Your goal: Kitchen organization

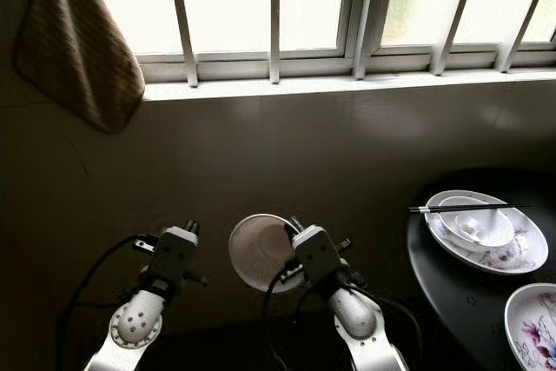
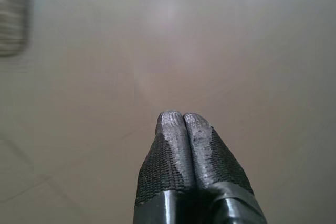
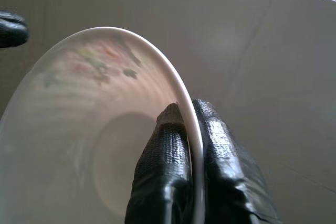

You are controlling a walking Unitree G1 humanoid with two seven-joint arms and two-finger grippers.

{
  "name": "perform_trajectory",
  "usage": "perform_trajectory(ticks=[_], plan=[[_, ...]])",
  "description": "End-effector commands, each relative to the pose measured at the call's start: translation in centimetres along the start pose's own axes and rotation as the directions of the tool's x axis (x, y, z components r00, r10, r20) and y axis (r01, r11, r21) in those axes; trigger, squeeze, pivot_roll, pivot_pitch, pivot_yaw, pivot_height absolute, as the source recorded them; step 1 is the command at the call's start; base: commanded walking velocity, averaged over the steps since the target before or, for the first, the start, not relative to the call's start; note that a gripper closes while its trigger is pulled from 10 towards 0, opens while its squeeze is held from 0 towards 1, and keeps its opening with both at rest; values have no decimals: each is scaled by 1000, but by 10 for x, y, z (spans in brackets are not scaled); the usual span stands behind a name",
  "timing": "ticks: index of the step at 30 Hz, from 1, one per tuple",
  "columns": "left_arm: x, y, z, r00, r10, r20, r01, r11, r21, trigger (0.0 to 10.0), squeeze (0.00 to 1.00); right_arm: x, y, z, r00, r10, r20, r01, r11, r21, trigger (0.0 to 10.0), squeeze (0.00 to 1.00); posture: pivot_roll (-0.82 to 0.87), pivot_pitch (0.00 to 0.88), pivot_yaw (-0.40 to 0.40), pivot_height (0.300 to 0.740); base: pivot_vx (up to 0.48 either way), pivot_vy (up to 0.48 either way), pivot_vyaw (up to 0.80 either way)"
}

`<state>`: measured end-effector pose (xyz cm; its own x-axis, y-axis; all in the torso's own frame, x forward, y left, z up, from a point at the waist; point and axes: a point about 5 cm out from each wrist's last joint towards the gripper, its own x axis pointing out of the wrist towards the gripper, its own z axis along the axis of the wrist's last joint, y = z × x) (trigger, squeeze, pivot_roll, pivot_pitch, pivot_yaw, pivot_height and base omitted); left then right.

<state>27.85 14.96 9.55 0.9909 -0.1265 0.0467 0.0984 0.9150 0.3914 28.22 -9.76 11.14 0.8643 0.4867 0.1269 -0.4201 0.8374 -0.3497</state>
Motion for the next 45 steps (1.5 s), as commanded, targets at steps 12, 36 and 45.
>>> perform_trajectory(ticks=[12, 36, 45], plan=[[-1, -10, 5, 999, -38, 18, 38, 999, 1, 10000, 0, -7, -5, -6, 999, -25, -27, 24, 999, -36, 0, 0, 17, 0, -2, 740, 0, 0, 800], [-19, -45, -46, 910, -294, -293, 315, 949, 23, 10000, 0, -23, -1, -68, 910, -49, -412, 10, 995, -97, 0, 0, 22, 0, -1, 740, 0, 0, 800], [-11, -31, -28, 971, -182, -154, 183, 983, -10, 10000, 0, -9, -15, -34, 966, -190, -173, 173, 979, -109, 0, 0, 19, 0, 2, 740, 0, 0, 800]])
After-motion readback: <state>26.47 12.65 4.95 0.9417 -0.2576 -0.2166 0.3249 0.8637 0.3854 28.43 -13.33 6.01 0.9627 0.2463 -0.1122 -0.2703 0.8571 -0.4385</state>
